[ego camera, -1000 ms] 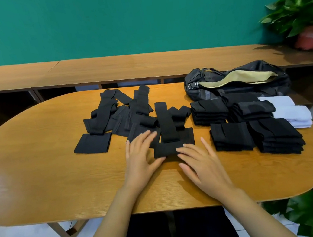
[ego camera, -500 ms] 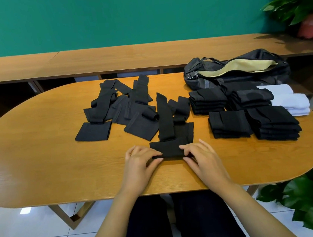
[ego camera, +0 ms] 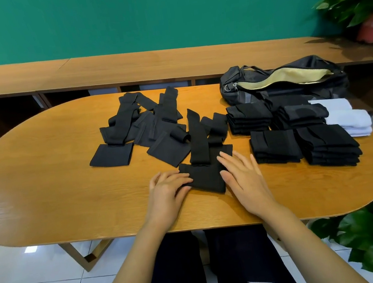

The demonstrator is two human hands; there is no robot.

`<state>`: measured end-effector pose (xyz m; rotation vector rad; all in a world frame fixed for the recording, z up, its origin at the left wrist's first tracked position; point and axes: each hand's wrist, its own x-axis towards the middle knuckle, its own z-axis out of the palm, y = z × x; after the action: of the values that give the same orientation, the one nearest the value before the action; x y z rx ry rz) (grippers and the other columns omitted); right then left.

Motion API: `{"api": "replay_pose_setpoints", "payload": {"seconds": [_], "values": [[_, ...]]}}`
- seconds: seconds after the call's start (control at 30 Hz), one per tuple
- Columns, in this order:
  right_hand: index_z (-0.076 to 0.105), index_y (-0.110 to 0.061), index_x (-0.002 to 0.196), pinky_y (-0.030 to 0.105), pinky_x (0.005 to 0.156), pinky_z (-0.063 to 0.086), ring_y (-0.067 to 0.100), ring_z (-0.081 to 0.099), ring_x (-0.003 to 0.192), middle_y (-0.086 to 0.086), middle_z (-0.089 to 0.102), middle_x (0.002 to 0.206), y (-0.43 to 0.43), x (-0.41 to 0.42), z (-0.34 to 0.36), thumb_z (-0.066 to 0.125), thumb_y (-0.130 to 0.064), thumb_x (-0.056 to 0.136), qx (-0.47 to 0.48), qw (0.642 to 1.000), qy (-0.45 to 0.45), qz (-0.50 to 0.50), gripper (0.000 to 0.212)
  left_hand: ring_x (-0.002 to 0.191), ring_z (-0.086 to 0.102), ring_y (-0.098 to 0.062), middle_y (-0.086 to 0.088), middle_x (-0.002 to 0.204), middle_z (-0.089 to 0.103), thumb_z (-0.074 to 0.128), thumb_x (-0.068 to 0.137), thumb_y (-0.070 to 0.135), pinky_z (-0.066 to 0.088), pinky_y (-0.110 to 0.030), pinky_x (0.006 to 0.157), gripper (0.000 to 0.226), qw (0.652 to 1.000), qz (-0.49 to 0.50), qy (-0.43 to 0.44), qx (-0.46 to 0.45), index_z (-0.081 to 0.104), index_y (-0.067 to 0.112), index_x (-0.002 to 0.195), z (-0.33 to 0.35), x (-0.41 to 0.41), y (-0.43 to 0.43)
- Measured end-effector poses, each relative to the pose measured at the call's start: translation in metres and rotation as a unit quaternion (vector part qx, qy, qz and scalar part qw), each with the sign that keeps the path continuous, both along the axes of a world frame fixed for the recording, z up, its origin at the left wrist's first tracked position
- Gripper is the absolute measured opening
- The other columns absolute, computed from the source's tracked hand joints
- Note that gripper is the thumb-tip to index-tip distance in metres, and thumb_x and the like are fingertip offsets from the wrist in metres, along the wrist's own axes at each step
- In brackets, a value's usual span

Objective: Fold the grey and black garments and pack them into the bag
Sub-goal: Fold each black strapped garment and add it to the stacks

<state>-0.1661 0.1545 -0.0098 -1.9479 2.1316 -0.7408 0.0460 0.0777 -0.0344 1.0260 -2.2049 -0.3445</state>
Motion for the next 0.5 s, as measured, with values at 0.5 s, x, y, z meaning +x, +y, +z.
{"api": "replay_pose_setpoints", "payload": {"seconds": [0.5], "values": [[0.022,-0.024,0.154,0.037,0.121,-0.003,0.015,-0.001,0.15,-0.006,0.017,0.161,-0.031,0.0,0.012,0.011,-0.055,0.097,0.083,0.99,0.116,-0.01,0.066,0.122,0.045,0.007,0.024,0.104,0.067,0.039,0.083,0.078,0.01,-0.033,0.117,0.059,0.996,-0.066,0.027,0.058,0.072,0.034,0.104,0.014,0.021,-0.006]]}}
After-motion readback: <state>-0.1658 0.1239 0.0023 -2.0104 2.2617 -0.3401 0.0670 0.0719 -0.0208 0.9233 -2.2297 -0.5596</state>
